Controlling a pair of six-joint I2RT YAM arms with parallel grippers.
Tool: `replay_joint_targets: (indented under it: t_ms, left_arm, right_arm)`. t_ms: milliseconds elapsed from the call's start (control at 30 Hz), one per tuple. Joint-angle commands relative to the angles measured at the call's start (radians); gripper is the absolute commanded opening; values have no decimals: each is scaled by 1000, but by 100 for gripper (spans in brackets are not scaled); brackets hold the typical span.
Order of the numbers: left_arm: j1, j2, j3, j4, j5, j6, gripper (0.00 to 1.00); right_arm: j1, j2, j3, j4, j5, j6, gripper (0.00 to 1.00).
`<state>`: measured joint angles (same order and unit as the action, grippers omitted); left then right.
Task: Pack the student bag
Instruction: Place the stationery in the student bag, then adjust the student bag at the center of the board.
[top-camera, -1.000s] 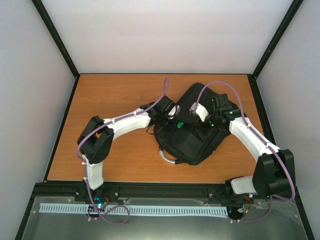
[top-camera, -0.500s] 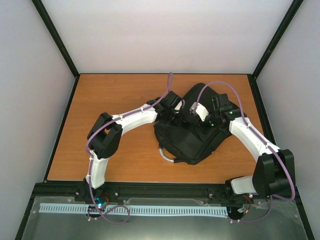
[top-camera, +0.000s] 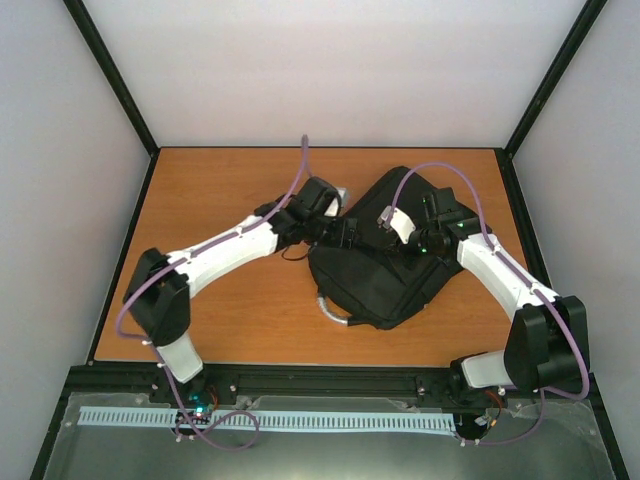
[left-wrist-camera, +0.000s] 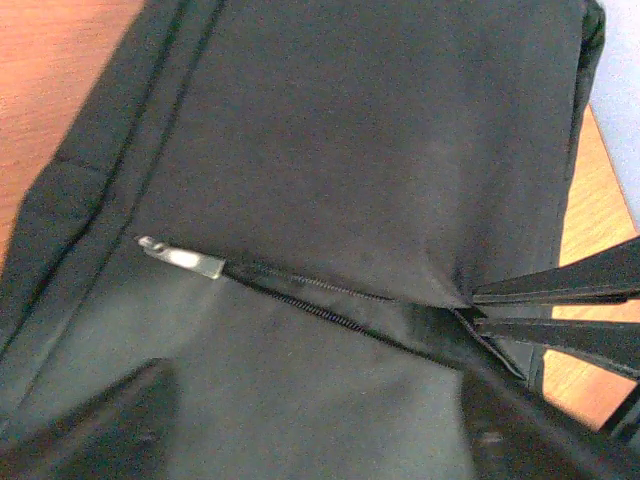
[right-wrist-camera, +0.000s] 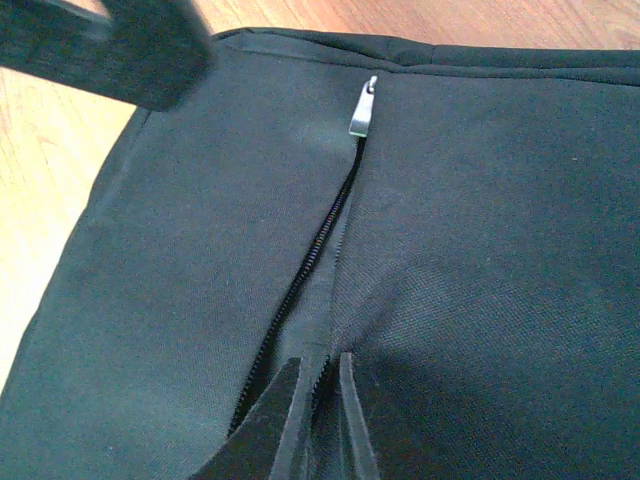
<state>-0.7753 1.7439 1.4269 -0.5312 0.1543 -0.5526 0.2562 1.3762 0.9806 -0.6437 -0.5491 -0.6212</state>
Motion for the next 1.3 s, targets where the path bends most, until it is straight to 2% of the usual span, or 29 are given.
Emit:
replay_joint_targets:
  t_ms: [0, 67, 167, 233, 300, 400, 467, 533, 600, 700, 733, 800, 900, 967, 1067, 1200, 1267]
  left_arm:
    - [64, -109, -131, 77, -55, -44, 97]
    - [149, -152, -242, 194, 62, -166, 100]
    - [306, -122, -346, 447, 403, -385, 100]
    - [333, -54, -259, 367, 468, -372, 100]
    - [322, -34, -199, 287, 450, -252, 100]
    - [320, -91, -183, 224, 272, -175, 100]
    - [321, -127, -178, 213, 135, -132, 100]
    - [321, -158, -199, 266, 36, -126, 100]
    - [321, -189, -249, 386, -12, -140, 100]
    - [321, -189, -276, 505, -35, -150, 100]
    - [321, -177, -261, 490, -79, -168, 100]
    - [322, -77, -134, 316, -164, -248, 100]
    - [331, 139, 153, 76, -22, -108, 100]
    - [330, 228, 232, 68, 9, -71, 100]
    - [347, 288, 214, 183, 29, -103, 100]
    - [365, 460, 358, 172, 289, -115, 100]
    - [361, 515, 391, 176, 369, -121, 100]
  right_arm:
    - [5, -13, 28, -5, -31, -7, 14]
    - [5, -35, 41, -11, -34, 3, 16]
    - [4, -96, 73, -19, -12, 15, 21]
    - [0, -141, 100, -21, 13, 21, 32]
    - [-6, -181, 119, -10, 51, 46, 42]
    - [-11, -229, 127, 30, 131, 127, 56]
    - [-65, -250, 118, 53, 176, 186, 62]
    - [-127, -265, 101, 65, 195, 240, 70]
    - [-204, -287, 80, 50, 153, 306, 76]
    - [-321, -363, -39, 118, 30, 388, 98]
    - [-343, -391, -83, 155, 17, 393, 100]
    - [-358, -441, -147, 198, 30, 388, 100]
    - [-363, -471, -185, 220, 34, 361, 100]
    - [-365, -463, -183, 212, 20, 359, 100]
    - [-377, -460, -167, 180, -16, 356, 99]
    - [-418, -537, -212, 198, -82, 349, 98]
    - [-422, -554, -211, 198, -78, 346, 97]
